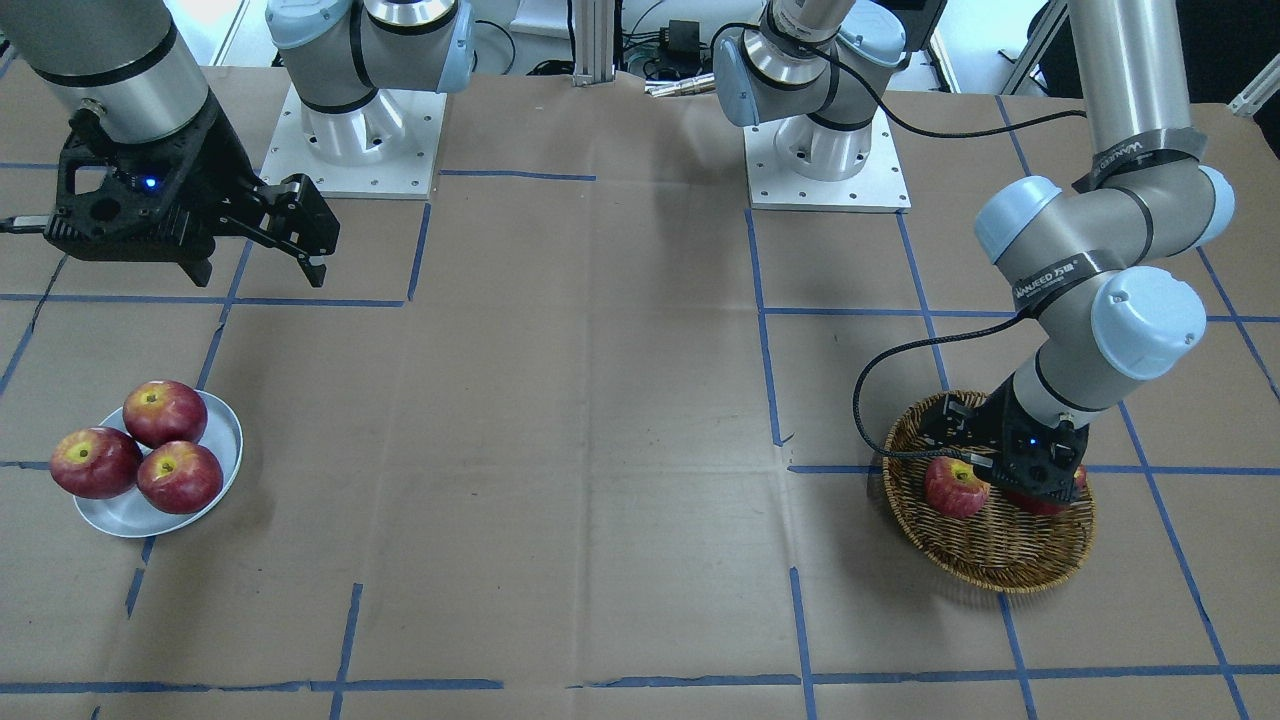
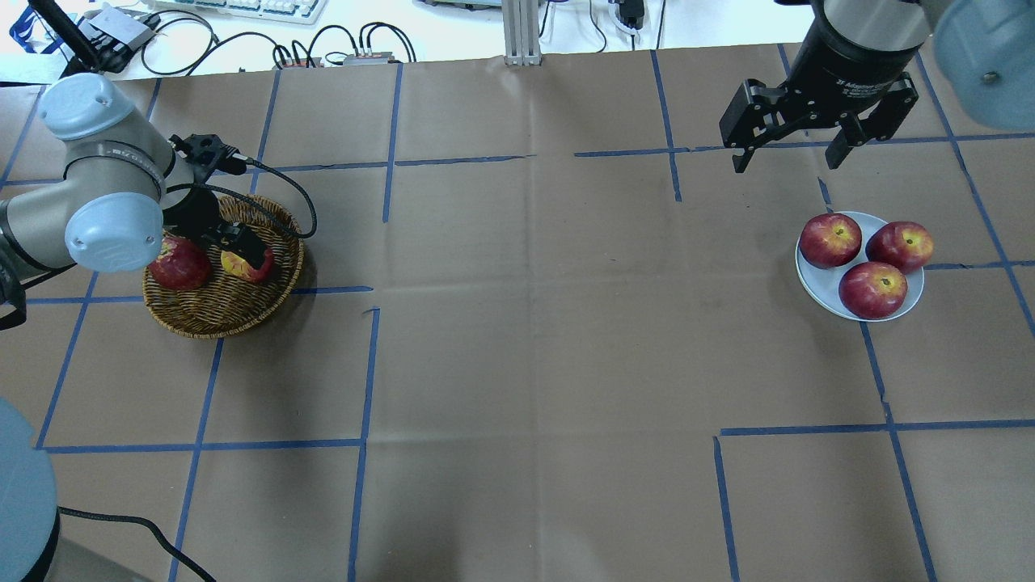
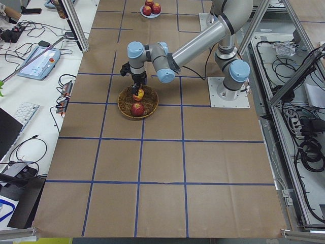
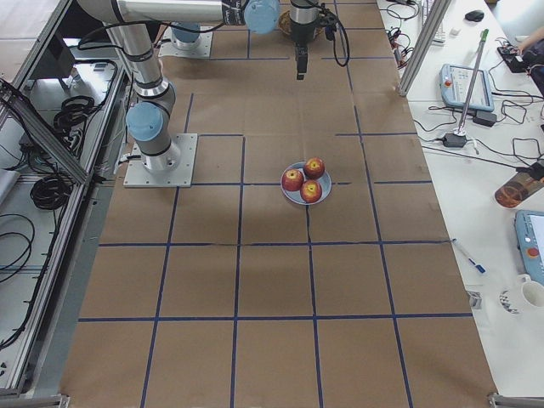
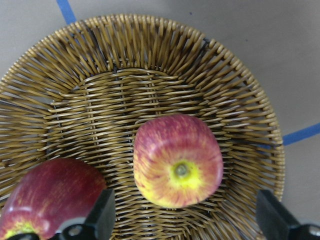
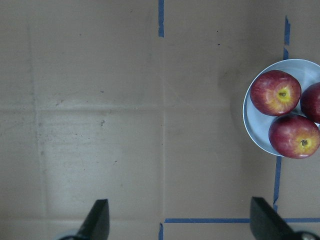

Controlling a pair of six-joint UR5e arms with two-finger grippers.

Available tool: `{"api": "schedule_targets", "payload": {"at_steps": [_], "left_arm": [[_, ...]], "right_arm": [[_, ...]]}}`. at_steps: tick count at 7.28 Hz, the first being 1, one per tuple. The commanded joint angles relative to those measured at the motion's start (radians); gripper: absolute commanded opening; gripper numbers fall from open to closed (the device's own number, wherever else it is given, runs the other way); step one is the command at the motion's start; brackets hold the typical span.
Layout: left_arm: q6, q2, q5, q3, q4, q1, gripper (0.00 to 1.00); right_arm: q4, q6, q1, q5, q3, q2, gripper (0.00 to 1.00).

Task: Transfer apple from basket to plate
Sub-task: 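Lower the left gripper onto the red apple in the basket and grasp it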

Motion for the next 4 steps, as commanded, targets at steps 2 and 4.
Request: {"api": "schedule_targets", "payload": {"at_steps": [2,4], "left_arm": [[0.002,-0.057,0.001,0.003,0.017,-0.001,0.98],[-0.004,-0.078,0.001,0.001,0.045,-0.001,0.74]], "right_arm": [[-0.003,0.0,-0.002,0.001,0.0,0.001,1.0],[-0.003,0.0,-0.002,0.001,0.0,0.001,1.0]]}}
